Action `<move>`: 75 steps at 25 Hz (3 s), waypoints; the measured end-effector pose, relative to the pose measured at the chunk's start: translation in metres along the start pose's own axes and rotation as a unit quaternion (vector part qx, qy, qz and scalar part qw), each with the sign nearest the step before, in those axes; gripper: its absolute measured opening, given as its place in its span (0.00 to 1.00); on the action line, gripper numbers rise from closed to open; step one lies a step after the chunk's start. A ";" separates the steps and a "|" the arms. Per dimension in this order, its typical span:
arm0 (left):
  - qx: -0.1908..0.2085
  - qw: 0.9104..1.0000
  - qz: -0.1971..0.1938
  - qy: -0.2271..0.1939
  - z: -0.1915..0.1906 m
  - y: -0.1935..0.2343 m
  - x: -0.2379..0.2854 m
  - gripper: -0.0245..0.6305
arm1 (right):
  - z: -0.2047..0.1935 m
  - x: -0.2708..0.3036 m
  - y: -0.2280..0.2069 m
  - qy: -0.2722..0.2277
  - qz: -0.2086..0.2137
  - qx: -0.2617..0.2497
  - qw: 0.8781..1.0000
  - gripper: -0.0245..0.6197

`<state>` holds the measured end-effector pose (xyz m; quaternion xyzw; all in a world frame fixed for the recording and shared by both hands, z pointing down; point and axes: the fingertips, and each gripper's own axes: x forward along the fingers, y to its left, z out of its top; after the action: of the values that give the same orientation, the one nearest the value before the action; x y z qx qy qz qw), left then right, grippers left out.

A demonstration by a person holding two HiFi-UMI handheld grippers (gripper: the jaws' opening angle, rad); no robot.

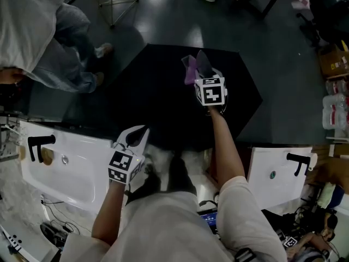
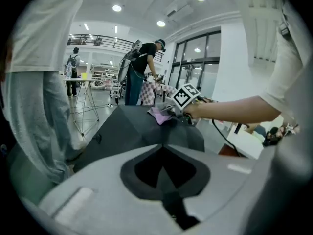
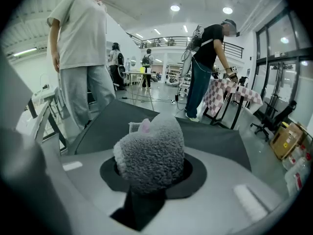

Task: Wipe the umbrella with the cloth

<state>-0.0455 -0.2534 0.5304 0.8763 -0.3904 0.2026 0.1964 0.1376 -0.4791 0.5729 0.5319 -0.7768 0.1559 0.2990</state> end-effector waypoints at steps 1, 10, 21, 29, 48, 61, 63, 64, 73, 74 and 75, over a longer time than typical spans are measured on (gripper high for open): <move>0.001 1.000 -0.003 0.000 -0.001 -0.003 0.001 0.04 | -0.006 -0.004 0.002 0.001 0.001 0.002 1.000 0.23; 0.011 1.000 -0.024 0.002 -0.010 -0.029 -0.001 0.04 | -0.062 -0.045 0.022 0.008 -0.002 0.039 0.999 0.23; 0.004 1.000 -0.025 0.008 -0.040 -0.036 -0.011 0.04 | -0.155 -0.078 0.057 0.043 0.002 0.055 0.998 0.23; 0.010 0.999 -0.036 0.019 -0.064 -0.046 -0.006 0.04 | -0.218 -0.076 0.074 0.070 0.002 0.076 0.995 0.23; 0.016 0.997 -0.054 0.046 -0.111 -0.054 0.005 0.04 | -0.317 -0.075 0.104 0.106 -0.004 0.122 0.987 0.23; 0.020 0.998 -0.052 0.032 -0.097 -0.061 -0.007 0.04 | -0.286 -0.114 0.096 0.081 -0.003 0.131 0.988 0.23; 0.021 0.999 -0.047 0.019 -0.082 -0.060 -0.014 0.04 | -0.258 -0.127 0.082 0.061 -0.012 0.126 0.990 0.23; 0.020 0.999 -0.042 0.011 -0.073 -0.058 -0.018 0.04 | -0.240 -0.132 0.075 0.050 -0.015 0.123 0.991 0.23; 0.012 0.999 0.016 -0.042 0.004 -0.023 -0.055 0.04 | -0.066 -0.142 0.054 -0.045 0.004 0.070 0.996 0.23; 0.010 0.999 0.023 -0.048 0.012 -0.018 -0.058 0.04 | -0.051 -0.139 0.056 -0.050 0.011 0.065 0.997 0.23; 0.009 0.998 0.029 -0.053 0.020 -0.014 -0.061 0.04 | -0.038 -0.136 0.059 -0.053 0.018 0.059 0.997 0.23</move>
<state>-0.0676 -0.2179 0.4798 0.8759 -0.4238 0.1651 0.1613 0.1298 -0.3350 0.5212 0.5416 -0.7907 0.1783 0.2229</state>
